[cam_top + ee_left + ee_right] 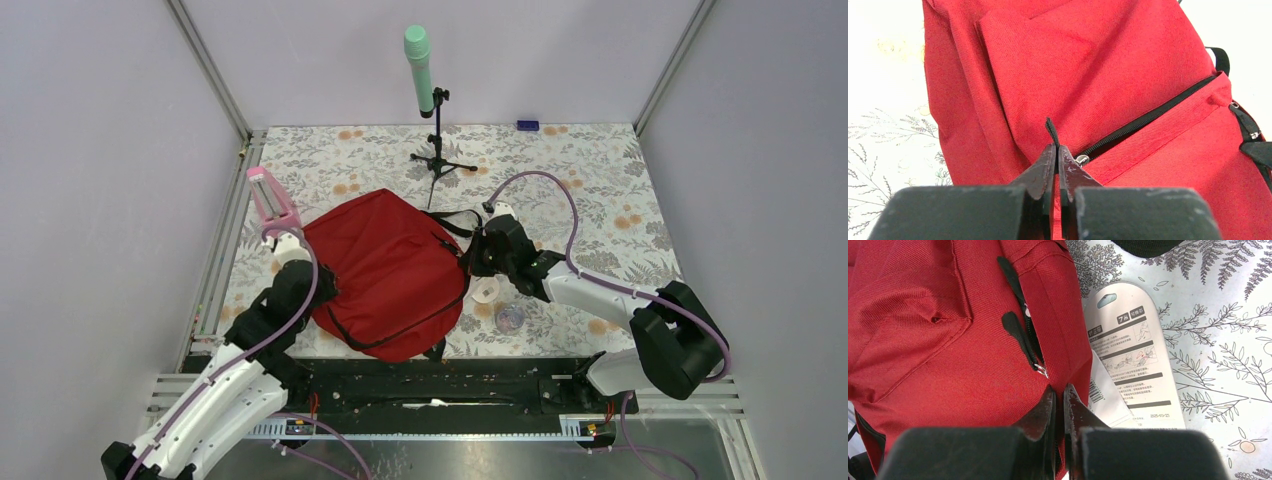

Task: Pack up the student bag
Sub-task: Unzip the student bag at the center of the board.

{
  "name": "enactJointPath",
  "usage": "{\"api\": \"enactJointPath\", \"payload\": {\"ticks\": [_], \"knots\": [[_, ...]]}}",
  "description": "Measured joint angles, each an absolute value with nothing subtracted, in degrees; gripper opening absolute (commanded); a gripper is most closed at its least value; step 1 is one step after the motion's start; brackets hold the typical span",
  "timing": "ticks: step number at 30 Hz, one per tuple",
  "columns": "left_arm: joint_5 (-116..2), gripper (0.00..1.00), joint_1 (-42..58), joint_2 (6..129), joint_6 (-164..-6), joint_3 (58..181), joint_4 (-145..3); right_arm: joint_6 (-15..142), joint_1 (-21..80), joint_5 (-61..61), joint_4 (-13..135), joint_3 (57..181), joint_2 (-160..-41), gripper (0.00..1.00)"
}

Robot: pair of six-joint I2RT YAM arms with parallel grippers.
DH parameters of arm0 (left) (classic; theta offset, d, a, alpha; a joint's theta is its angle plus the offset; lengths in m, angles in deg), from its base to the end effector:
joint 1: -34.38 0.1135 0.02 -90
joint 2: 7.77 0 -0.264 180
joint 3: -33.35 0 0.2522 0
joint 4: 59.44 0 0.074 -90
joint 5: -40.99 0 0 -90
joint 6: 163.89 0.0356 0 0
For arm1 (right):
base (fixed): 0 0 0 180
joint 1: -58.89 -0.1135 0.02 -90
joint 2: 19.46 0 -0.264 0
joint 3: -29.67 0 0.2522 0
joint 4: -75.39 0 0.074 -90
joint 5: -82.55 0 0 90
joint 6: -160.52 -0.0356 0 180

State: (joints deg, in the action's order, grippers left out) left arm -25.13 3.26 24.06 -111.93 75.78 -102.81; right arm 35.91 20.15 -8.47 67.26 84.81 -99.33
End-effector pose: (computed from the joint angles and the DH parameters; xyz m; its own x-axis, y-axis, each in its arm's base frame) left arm 0.1215 -0.0565 0.2415 -0.4766 -0.3705 -0.7973 -0.1428 0.9275 -0.3456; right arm 0.2303 0.1839 0.2084 -0.6971 0.1688 -0.6968 -0.2650 0.8424 0.4692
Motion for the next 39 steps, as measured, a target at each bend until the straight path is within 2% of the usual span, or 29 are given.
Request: {"api": "enactJointPath", "payload": {"ticks": [24, 25, 27, 28, 30, 33, 37, 39], "knots": [[-25.30, 0.01, 8.47, 19.58, -116.83, 73.94, -107.40, 37.24, 19.84, -8.95, 66.58, 86.43, -99.35, 0.00], [-25.61, 0.16, 8.53, 19.54, -116.50, 73.94, -107.33, 37.28, 19.84, -8.95, 66.58, 86.52, -99.35, 0.00], [-26.35, 0.55, 8.60, 19.25, -115.30, 73.96, -107.20, 37.48, 19.84, -8.92, 66.56, 86.54, -99.35, 0.00], [-26.73, 0.70, 8.66, 18.95, -114.73, 74.09, -107.09, 37.63, 19.84, -8.92, 66.56, 86.54, -99.35, 0.00], [-27.64, 0.88, 8.93, 18.84, -112.32, 74.86, -106.72, 37.92, 19.89, -8.77, 66.56, 86.58, -99.35, 0.00], [-31.01, 0.98, 9.12, 20.22, -108.13, 78.62, -105.21, 38.88, 19.91, -7.90, 65.45, 87.59, -99.35, 0.00], [-39.71, 0.99, 9.17, 26.99, -100.50, 85.68, -101.21, 39.80, 19.98, -6.26, 64.48, 89.43, -99.35, 0.00], [-45.30, 0.93, 9.17, 32.48, -96.76, 89.11, -99.72, 40.08, 20.02, -5.73, 64.40, 89.84, -99.35, 0.00]]}}
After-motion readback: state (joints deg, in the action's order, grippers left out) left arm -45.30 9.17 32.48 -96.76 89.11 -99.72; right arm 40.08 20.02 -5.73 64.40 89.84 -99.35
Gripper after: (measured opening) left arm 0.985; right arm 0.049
